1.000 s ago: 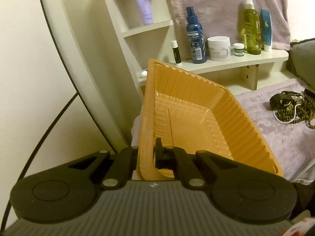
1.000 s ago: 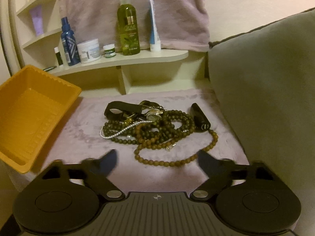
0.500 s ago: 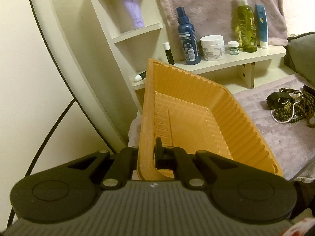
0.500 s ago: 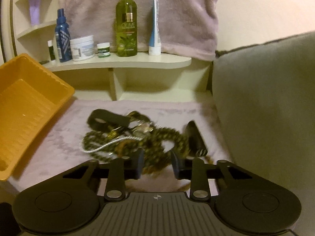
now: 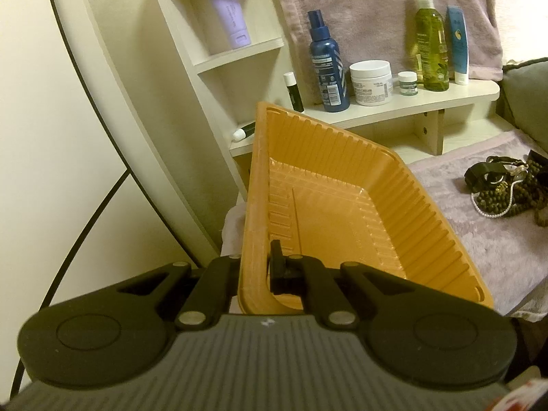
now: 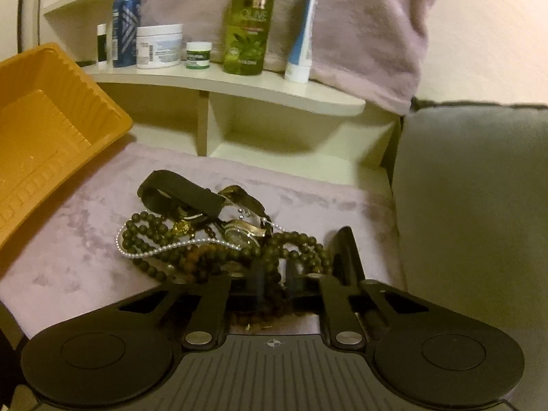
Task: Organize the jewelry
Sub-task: 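Grasp a small black bead bracelet from the jewelry pile with the right gripper, then carry the bracelet to the orange tray and open the right gripper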
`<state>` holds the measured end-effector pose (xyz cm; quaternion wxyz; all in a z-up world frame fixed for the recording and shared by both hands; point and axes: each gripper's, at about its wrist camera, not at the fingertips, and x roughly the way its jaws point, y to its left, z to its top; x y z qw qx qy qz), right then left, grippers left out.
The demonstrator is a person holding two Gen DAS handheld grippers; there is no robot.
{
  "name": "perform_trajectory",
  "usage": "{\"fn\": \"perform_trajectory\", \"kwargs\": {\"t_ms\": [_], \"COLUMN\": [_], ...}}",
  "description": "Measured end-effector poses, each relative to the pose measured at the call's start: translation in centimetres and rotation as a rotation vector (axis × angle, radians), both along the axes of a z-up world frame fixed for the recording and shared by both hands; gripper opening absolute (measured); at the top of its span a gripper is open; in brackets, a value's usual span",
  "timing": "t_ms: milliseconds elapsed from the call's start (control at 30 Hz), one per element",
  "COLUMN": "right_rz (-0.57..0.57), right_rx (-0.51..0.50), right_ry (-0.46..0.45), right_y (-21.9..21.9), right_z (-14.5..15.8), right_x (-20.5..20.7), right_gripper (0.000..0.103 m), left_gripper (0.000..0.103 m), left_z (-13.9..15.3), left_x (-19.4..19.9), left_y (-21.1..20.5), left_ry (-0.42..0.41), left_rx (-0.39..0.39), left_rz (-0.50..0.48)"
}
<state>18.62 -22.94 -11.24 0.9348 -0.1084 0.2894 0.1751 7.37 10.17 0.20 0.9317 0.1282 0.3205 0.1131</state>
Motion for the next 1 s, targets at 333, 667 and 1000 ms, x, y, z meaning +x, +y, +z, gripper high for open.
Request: {"fn": "perform_trajectory", "kwargs": {"t_ms": [333,667,1000], "right_rz": [-0.035,0.108,0.362], "right_rx": [0.116,0.264,0.399], "right_ry": [-0.079,-0.155,0.001], "right_y": [-1.9,1.0,11.2], "right_z": [4.1,10.8,9.1], "right_x": [-1.5,-4.1,-4.7], "right_gripper": [0.007,0.007,0.006], "left_gripper": [0.003,0.003,0.003], "left_z": [0.0,-0.1,0.0], "left_x": [0.0,-0.1,-0.1], "left_y": [0.0,0.4,0.8], "left_ry": [-0.001,-0.006,-0.006], "left_rx": [-0.006,-0.022,-0.032], "left_rz": [0.001,0.0,-0.008]}}
